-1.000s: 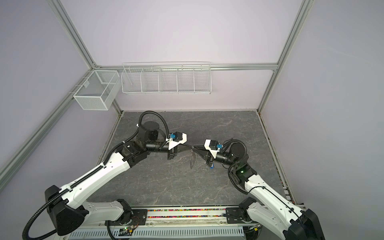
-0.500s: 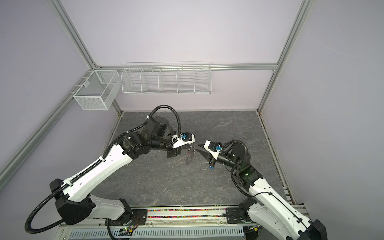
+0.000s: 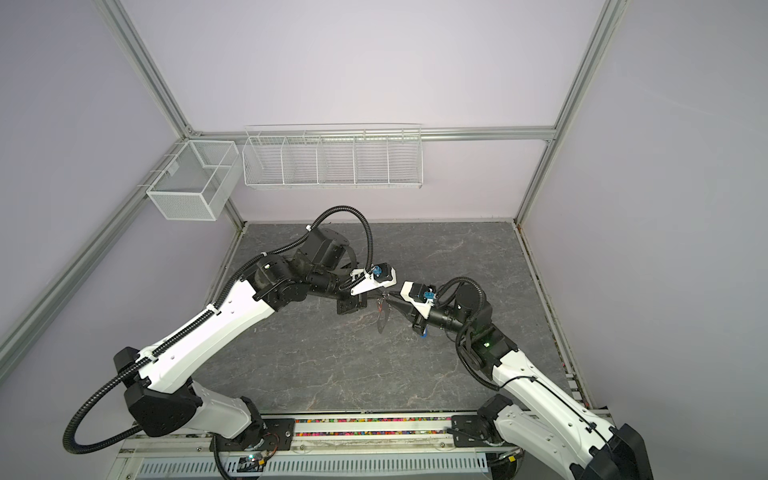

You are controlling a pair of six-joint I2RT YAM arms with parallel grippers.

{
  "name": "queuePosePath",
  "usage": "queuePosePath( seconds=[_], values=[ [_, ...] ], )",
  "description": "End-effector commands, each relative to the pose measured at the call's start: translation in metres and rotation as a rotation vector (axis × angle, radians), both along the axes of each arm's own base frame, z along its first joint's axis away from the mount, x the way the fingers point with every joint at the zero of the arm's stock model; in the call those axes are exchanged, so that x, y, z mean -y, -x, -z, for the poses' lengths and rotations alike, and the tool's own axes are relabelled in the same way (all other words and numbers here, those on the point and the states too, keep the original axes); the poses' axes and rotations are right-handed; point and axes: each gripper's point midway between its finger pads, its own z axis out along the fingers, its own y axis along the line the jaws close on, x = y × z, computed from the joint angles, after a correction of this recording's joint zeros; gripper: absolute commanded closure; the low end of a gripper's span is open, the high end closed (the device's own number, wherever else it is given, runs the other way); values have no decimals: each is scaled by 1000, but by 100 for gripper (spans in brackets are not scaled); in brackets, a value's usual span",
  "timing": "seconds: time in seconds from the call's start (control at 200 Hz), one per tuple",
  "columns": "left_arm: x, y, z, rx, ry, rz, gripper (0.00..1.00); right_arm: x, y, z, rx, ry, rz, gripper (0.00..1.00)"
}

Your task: Put the keys on the keyring

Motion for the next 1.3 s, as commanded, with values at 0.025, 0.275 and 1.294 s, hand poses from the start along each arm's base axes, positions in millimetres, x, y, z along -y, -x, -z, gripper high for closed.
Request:
queuePosePath(
  seconds=[0.025, 0.275, 1.294],
  values=[
    [1, 5, -6, -10, -2, 11, 100, -5, 0, -17, 25, -49, -16, 79],
    [4, 7, -11, -6, 14, 22, 100, -5, -7, -13, -2, -44, 11, 85],
    [6, 0, 14, -58, 385, 4, 64, 1, 2, -37, 48, -171, -12, 93]
  ],
)
